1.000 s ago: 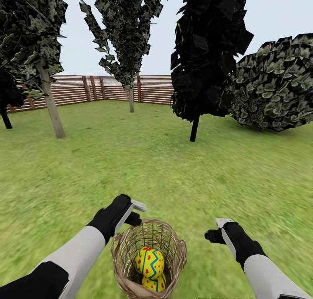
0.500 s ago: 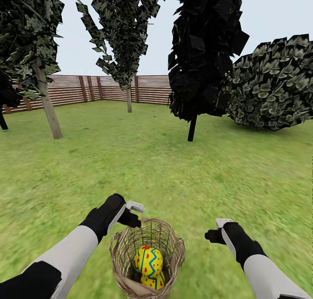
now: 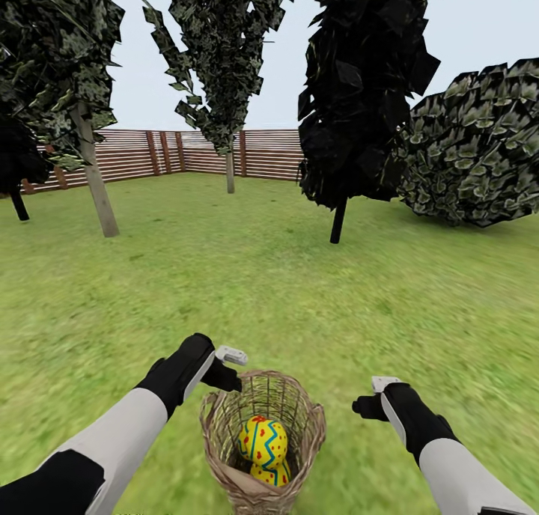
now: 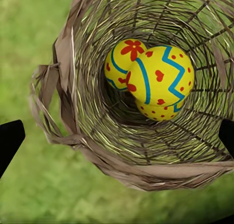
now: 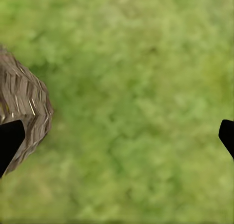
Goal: Take the three Easter eggs out of the wicker basket on the lawn in the garden, then place them on the lawn next to a single tree (choose any tree) so that all three eggs are next to the same tree and none are left in the basket.
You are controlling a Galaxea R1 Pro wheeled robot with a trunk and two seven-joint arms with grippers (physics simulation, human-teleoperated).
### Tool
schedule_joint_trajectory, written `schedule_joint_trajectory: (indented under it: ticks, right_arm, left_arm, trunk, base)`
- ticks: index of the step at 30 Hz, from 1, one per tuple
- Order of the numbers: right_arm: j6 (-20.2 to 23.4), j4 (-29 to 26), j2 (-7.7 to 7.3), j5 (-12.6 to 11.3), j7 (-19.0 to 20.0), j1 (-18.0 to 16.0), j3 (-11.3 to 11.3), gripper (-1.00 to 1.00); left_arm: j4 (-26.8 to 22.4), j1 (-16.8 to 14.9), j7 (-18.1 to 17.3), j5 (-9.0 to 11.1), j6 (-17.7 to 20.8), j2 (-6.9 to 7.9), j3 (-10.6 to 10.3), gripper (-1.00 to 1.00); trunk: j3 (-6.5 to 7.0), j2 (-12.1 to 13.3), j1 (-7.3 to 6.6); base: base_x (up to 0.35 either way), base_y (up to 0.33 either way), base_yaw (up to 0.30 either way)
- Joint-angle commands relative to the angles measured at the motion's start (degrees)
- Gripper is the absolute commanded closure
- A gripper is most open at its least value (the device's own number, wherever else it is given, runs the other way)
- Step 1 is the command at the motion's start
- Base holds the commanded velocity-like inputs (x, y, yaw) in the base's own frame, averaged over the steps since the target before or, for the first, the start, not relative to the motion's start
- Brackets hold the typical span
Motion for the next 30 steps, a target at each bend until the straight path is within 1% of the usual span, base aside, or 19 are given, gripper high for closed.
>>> schedule_joint_trajectory:
  ticks: [1, 3, 6, 14, 23, 30]
  right_arm:
    - [0.27, -0.09, 0.04, 0.59, 0.37, -0.02, -0.27, -1.00]
    - [0.27, -0.07, 0.04, 0.60, 0.39, -0.02, -0.27, -1.00]
    - [0.26, -0.06, 0.04, 0.62, 0.40, -0.02, -0.27, -1.00]
    - [0.25, -0.06, 0.04, 0.58, 0.49, -0.02, -0.27, -1.00]
    - [0.27, -0.06, -0.03, 0.54, 0.50, -0.02, -0.27, -1.00]
    - [0.24, -0.06, -0.09, 0.54, 0.50, -0.02, -0.27, -1.00]
  left_arm:
    - [-0.04, -0.05, 0.15, 0.33, 0.21, 0.04, -0.19, -1.00]
    - [-0.03, -0.03, 0.18, 0.29, 0.18, 0.21, -0.17, -1.00]
    - [-0.04, -0.04, 0.09, 0.37, 0.16, 0.91, -0.05, -1.00]
    - [0.04, -0.03, 0.04, 0.41, 0.16, 1.50, 0.23, -1.00]
    - [-0.10, -0.02, 0.10, 0.41, 0.16, 1.55, 0.18, -1.00]
    - [-0.11, -0.04, -0.05, 0.44, 0.16, 1.51, 0.36, -1.00]
  trunk:
    - [-0.06, -0.03, -0.01]
    - [-0.06, -0.03, -0.01]
    - [-0.06, -0.03, -0.01]
    - [-0.06, -0.03, -0.01]
    - [-0.06, -0.03, -0.01]
    - [-1.31, -2.83, 1.53]
  base:
    - [0.000, 0.000, 0.035]
    - [0.000, 0.026, 0.018]
    - [0.000, 0.160, 0.006]
    - [0.000, 0.032, 0.001]
    - [0.000, 0.000, 0.000]
    - [0.000, 0.000, 0.000]
